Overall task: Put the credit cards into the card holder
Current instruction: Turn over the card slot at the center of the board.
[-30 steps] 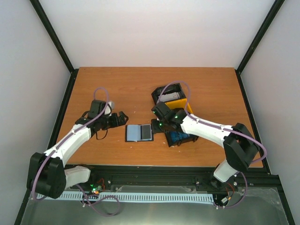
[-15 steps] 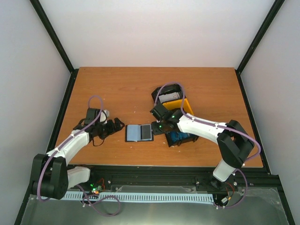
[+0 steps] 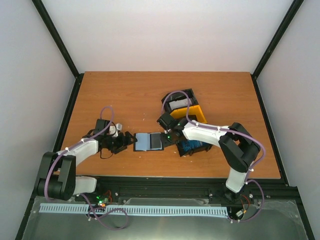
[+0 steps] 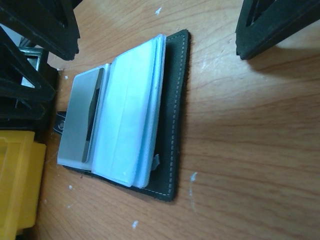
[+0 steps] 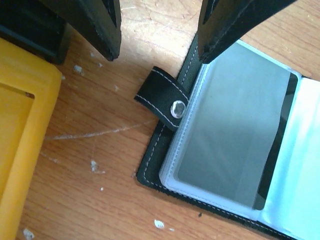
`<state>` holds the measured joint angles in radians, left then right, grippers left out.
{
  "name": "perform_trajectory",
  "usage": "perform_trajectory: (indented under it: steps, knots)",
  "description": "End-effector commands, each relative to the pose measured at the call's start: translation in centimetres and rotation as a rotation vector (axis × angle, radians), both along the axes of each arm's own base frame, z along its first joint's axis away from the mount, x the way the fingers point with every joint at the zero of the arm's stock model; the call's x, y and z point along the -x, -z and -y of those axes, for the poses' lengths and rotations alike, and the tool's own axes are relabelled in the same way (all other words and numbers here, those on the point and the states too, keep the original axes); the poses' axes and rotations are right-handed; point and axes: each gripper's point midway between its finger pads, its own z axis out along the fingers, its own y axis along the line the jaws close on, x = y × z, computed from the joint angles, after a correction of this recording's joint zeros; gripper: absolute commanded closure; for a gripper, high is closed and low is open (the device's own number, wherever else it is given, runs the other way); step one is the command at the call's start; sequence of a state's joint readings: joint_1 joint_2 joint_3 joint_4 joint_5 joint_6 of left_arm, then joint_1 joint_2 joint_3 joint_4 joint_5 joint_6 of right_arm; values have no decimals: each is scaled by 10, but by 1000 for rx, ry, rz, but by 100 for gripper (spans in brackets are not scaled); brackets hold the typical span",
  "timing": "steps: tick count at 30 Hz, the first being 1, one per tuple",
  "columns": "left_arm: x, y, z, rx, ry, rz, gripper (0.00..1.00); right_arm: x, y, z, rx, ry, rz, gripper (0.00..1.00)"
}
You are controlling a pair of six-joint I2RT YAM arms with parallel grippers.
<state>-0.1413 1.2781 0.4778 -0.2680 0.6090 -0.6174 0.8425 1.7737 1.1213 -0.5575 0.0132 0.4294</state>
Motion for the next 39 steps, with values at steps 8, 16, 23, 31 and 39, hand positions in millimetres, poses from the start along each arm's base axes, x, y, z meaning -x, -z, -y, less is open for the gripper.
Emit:
perform_trajectory:
  steps: [8,16,23,31,39]
  knots:
    - [-6,0,9,48,60,-4,41,-11,-13,-31,-80,-65,3,58]
    - [-11,-17,17,98,104,47,64,-11,-4,-30,-79,-6,-23,60]
    - [-13,-13,25,161,111,25,76,-4,7,-34,-104,-1,-70,66]
    - [-19,-10,31,199,124,26,81,-1,16,-33,-93,-3,-94,68]
    - [-20,1,28,178,114,0,79,2,22,-28,-80,7,-106,68]
